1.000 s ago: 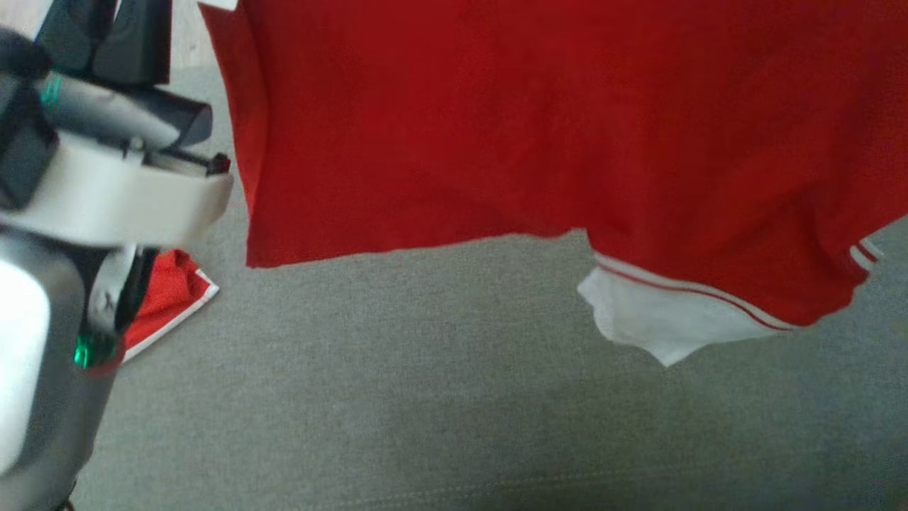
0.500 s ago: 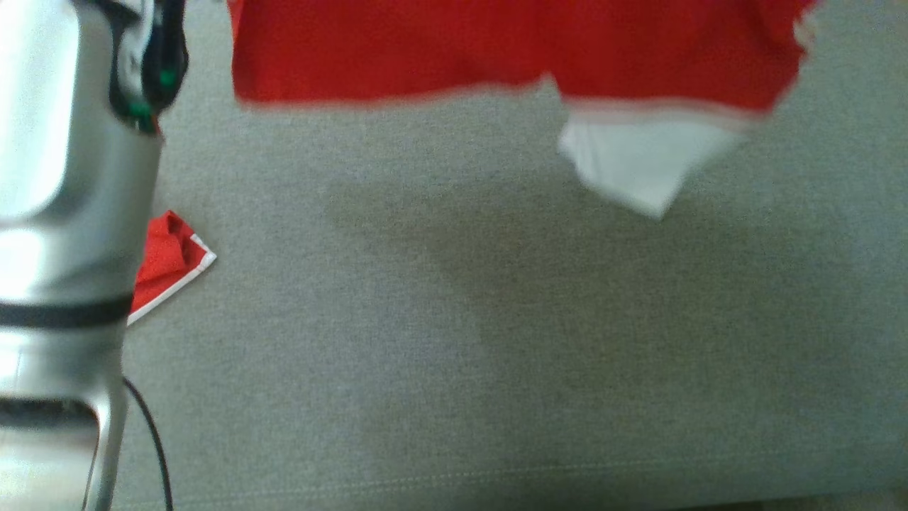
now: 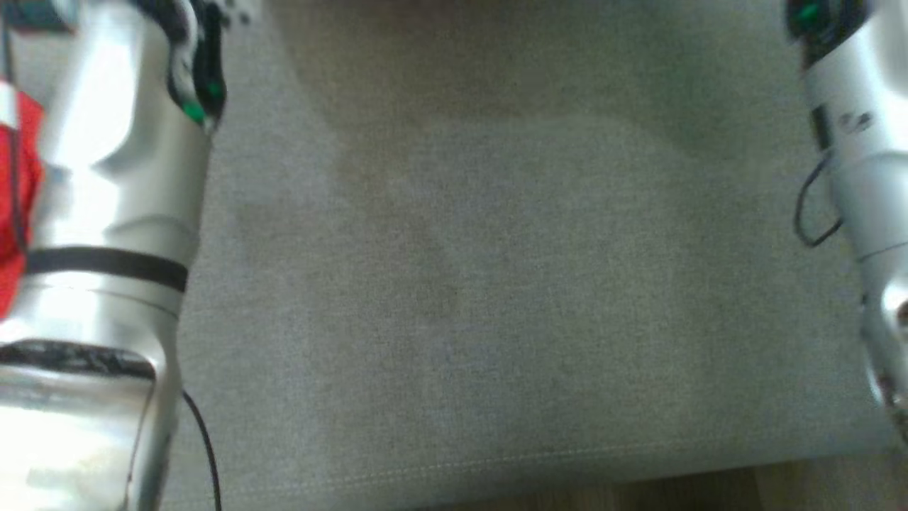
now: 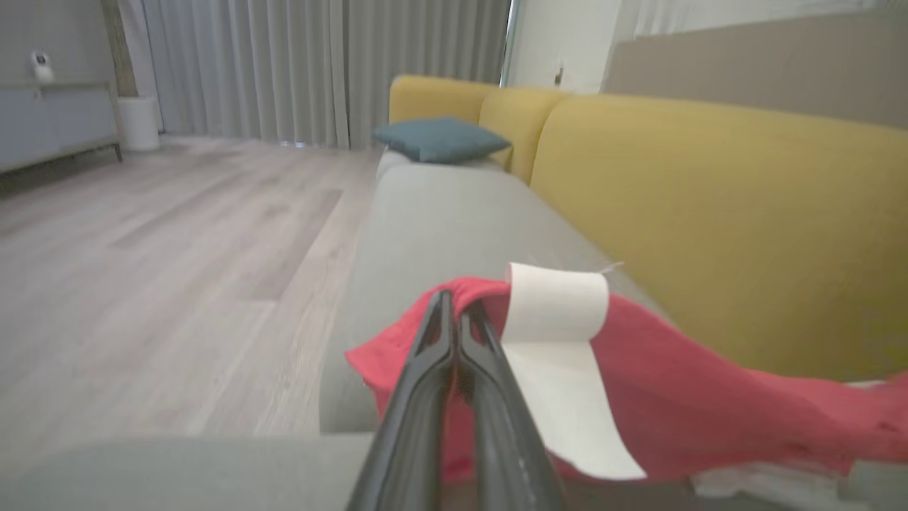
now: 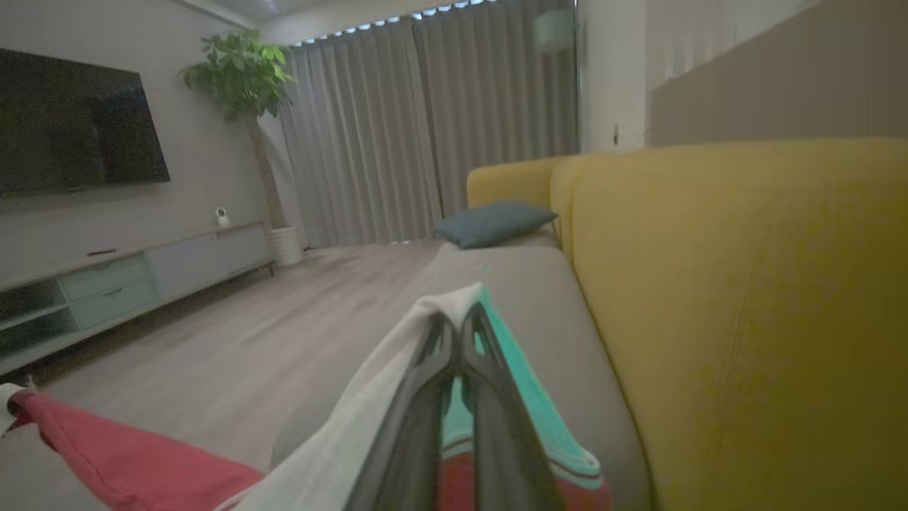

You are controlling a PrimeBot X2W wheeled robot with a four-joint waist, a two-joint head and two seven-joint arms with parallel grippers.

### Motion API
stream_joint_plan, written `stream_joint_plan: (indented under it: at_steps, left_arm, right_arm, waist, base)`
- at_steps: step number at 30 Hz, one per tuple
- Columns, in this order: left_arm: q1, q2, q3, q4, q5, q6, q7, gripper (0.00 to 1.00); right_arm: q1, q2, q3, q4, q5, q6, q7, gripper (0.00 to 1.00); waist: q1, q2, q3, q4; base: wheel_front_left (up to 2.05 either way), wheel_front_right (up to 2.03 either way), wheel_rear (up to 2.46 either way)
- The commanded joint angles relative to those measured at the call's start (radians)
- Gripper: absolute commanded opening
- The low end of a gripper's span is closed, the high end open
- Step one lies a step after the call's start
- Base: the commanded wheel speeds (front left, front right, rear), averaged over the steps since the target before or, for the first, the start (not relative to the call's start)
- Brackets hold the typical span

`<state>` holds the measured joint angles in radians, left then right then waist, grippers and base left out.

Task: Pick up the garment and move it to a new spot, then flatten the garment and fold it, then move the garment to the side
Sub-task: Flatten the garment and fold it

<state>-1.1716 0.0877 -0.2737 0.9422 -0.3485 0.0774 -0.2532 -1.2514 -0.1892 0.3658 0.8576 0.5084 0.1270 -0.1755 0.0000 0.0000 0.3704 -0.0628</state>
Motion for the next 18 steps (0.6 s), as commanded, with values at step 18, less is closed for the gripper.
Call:
stream_joint_plan:
  at_steps: [18]
  left_arm:
    - [0.291,-0.004,0.087,-0.078,0.087,-0.015,-0.008,0.00]
  right_arm:
    - [0.287,-0.022,0.158,0.061,0.130,0.004,-0.086,0.00]
  waist:
    - [0.0000,0.0000,0.037,0.001]
  base:
    - [0.00,0.00,0.00]
